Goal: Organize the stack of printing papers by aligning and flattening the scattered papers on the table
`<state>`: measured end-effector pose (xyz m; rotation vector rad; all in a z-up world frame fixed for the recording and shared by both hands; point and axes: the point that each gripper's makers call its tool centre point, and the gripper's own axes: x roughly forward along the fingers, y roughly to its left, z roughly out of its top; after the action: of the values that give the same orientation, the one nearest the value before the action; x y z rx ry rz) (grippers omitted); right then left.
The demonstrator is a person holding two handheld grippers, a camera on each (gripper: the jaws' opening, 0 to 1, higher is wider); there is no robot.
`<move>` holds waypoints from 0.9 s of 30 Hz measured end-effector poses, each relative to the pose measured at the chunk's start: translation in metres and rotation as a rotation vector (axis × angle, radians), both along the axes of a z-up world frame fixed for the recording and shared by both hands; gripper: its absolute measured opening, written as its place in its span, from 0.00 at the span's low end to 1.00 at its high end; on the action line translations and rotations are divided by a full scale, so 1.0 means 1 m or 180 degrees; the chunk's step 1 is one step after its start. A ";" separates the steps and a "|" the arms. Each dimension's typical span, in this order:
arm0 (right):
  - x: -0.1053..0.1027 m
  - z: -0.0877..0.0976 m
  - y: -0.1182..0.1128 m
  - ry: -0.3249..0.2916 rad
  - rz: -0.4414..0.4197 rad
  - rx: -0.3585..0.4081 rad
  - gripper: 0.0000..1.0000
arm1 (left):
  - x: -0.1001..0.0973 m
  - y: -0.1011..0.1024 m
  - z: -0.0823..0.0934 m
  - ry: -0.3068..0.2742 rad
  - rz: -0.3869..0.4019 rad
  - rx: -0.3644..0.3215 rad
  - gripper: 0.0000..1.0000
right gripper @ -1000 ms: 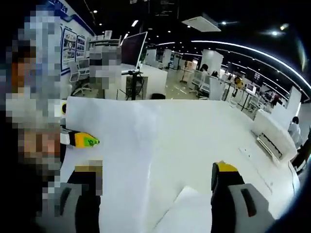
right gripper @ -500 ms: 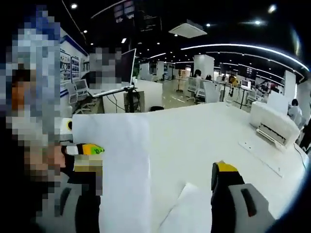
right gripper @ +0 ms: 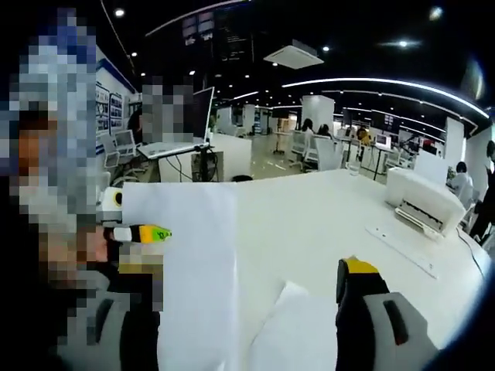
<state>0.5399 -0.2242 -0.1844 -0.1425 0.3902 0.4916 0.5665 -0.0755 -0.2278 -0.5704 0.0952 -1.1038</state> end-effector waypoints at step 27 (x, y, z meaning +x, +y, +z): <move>-0.059 0.030 -0.015 -0.0394 -0.0248 0.0159 0.90 | -0.002 0.001 0.000 -0.0010 -0.0002 0.0009 0.06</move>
<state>0.4806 -0.2395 -0.1545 -0.1084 0.2611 0.4130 0.5645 -0.0747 -0.2273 -0.5662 0.0942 -1.1051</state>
